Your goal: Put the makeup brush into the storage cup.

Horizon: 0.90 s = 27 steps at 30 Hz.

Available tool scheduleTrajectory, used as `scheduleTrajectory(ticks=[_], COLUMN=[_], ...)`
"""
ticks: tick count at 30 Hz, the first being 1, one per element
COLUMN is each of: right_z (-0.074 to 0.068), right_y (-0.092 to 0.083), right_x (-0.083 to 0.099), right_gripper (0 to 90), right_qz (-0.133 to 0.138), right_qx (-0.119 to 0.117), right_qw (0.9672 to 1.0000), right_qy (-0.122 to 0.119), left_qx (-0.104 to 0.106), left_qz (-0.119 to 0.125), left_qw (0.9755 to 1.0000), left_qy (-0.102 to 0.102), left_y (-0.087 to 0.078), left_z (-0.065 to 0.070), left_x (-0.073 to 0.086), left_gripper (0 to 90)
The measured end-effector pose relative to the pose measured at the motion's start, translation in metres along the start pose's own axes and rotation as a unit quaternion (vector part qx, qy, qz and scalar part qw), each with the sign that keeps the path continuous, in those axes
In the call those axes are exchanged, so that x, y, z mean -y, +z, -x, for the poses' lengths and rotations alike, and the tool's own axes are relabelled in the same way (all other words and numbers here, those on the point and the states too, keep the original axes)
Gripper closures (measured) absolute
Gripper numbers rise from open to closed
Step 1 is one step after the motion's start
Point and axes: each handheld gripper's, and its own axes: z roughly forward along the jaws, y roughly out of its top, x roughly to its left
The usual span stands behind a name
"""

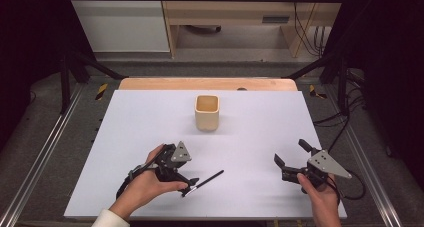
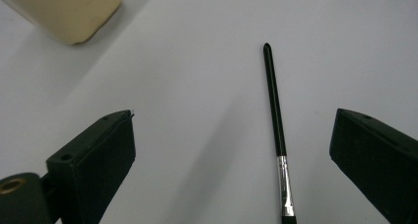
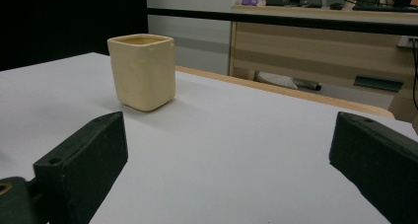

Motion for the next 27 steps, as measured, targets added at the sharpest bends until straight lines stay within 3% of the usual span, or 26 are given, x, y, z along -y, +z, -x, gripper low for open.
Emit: scheduleTrajectory(ticks=[9, 17, 22, 27], right_z=[0.0, -0.001, -0.002, -0.001], right_y=[0.0, 0.0, 0.001, 0.001], right_x=[0.0, 0.0, 0.001, 0.001], right_gripper=[1.7, 1.7, 1.8, 2.0], right_qz=[0.0, -0.004, -0.006, -0.007], right_qx=[0.0, 0.0, -0.002, -0.002], right_qw=[1.0, 1.0, 1.0, 1.0], right_qy=[-0.001, -0.004, -0.005, -0.005], left_qx=[0.015, 0.02, 0.029, 0.039], left_qz=[-0.032, -0.044, -0.05, -0.074], left_qw=[0.9993, 0.9987, 0.9982, 0.9962], left_qy=[0.015, 0.016, 0.016, 0.025], left_y=[0.015, 0.027, 0.033, 0.037], left_z=[0.004, 0.006, 0.008, 0.013], left_x=[-0.005, -0.006, -0.006, -0.005], left_gripper=[3.8, 6.1, 16.7, 23.0])
